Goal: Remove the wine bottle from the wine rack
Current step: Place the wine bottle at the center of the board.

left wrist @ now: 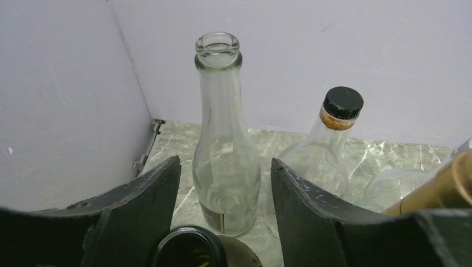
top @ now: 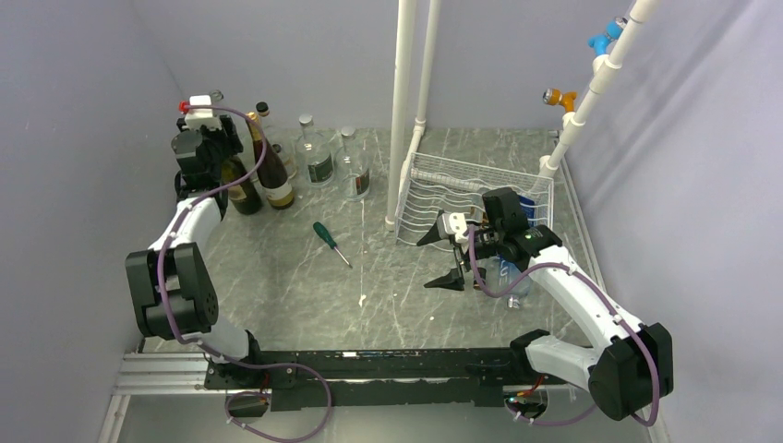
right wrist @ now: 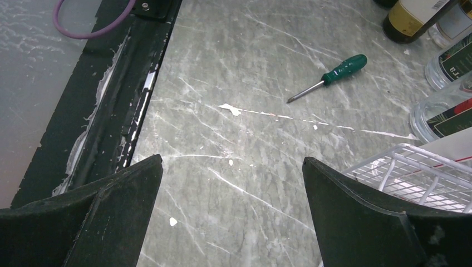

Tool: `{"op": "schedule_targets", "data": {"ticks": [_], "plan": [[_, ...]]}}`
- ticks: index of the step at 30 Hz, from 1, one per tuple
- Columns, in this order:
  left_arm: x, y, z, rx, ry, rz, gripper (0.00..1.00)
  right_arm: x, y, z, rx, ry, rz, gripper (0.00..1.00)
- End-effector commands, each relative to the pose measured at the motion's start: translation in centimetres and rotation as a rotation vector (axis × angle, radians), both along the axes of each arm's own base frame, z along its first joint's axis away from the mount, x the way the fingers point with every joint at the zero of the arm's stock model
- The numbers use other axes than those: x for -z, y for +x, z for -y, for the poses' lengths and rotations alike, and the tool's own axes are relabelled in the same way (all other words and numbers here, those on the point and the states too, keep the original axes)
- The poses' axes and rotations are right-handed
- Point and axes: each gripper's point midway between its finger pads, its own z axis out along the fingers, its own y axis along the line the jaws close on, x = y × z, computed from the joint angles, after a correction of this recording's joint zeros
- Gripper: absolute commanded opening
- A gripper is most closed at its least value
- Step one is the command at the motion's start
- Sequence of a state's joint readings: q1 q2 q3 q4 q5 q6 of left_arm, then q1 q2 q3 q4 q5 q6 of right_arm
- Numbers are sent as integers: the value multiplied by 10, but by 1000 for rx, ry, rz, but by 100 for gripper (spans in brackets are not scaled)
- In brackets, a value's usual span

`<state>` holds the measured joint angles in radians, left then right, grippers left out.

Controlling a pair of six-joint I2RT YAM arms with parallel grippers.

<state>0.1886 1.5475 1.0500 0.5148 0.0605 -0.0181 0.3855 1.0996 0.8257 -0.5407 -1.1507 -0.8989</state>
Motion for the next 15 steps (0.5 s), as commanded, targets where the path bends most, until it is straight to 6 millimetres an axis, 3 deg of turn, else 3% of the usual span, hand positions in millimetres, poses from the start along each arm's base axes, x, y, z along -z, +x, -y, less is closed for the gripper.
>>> {"op": "schedule_targets", "data": {"ticks": [1,10,15], "plan": [[-48,-8,0,0,28,126,67,-16,6,-2,-7,25,60,100],[-72,-31,-6,-60,13,153,76,-17,6,-2,-7,27,65,100],[-88,-53,-14,-132,-28,166,86,-19,5,-1,-6,28,73,100]]}}
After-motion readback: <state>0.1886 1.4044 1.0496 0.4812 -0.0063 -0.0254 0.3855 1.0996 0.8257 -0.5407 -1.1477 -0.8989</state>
